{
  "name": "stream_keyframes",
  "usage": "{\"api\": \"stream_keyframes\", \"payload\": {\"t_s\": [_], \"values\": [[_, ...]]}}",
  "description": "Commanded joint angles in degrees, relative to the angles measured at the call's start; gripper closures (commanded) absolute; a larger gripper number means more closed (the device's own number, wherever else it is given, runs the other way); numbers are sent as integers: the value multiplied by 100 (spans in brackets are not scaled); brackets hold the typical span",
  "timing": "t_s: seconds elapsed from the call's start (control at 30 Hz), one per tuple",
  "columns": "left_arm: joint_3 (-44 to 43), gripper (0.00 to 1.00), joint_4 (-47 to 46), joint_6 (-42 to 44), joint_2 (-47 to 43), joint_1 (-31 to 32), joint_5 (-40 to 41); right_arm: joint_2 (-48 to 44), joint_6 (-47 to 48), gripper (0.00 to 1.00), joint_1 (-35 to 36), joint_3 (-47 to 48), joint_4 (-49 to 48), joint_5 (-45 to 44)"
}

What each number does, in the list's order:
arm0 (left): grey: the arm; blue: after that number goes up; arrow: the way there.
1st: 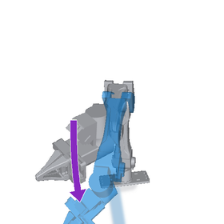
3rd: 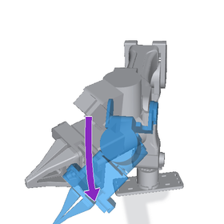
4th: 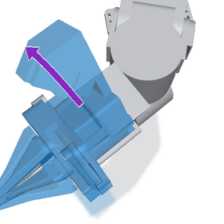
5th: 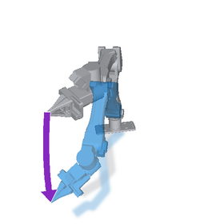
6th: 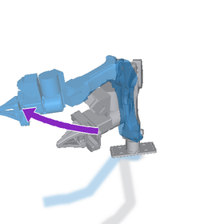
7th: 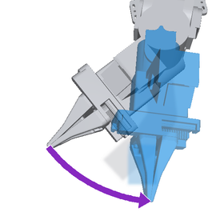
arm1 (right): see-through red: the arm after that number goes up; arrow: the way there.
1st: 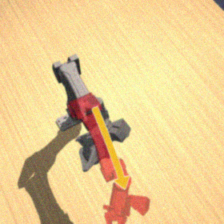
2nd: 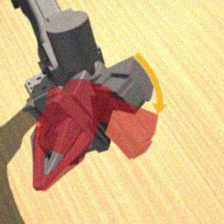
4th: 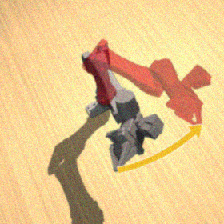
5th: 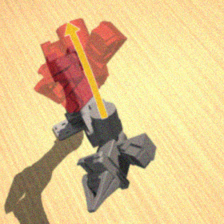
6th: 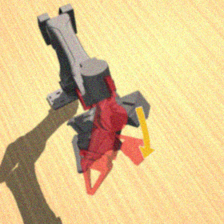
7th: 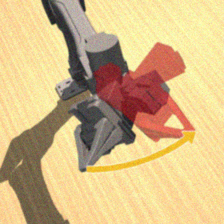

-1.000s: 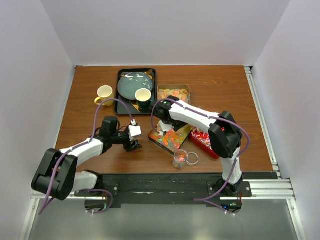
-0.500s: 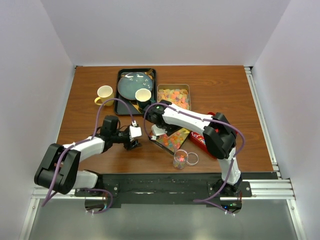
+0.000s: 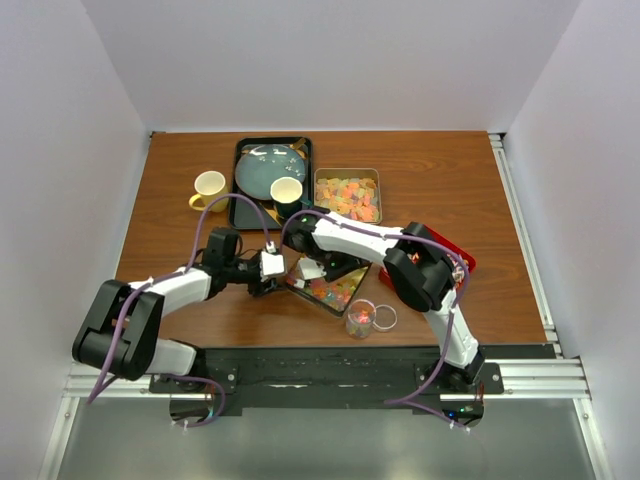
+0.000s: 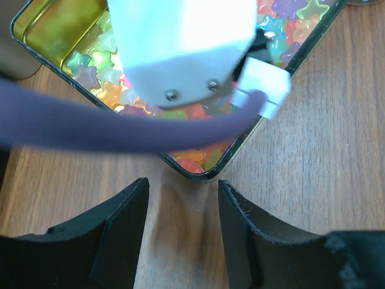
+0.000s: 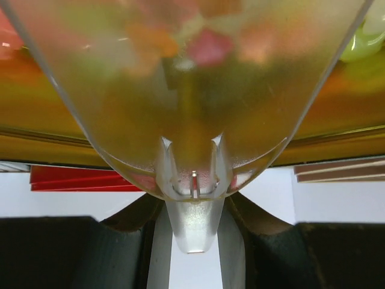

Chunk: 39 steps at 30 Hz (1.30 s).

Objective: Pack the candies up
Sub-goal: Scoop the fake candies from the storage box.

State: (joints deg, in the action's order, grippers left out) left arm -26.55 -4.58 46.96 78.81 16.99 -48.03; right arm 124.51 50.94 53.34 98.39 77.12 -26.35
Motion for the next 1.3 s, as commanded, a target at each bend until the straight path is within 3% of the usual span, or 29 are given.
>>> {"api": "stream_keyframes", "payload": {"t_s": [0.0, 0.4, 0.67, 1.03, 1.27], "values": [[-263, 48, 27, 182, 126, -29, -198, -23, -75, 100, 45, 58, -241, 745], [-474, 50, 36, 182, 381, -29, -128, 232, -664, 100, 36, 612, -549, 1896], [-457, 51, -262, -266, 346, -47, 39, -708, -664, 100, -219, -565, -1945, 2599], [-457, 47, -193, -943, -251, -56, 215, -1552, -207, 100, -737, -1505, -2692, 3618], [-553, 45, 404, -1040, -734, -65, 399, -1825, -137, 100, -764, -1893, -2957, 3716]]}}
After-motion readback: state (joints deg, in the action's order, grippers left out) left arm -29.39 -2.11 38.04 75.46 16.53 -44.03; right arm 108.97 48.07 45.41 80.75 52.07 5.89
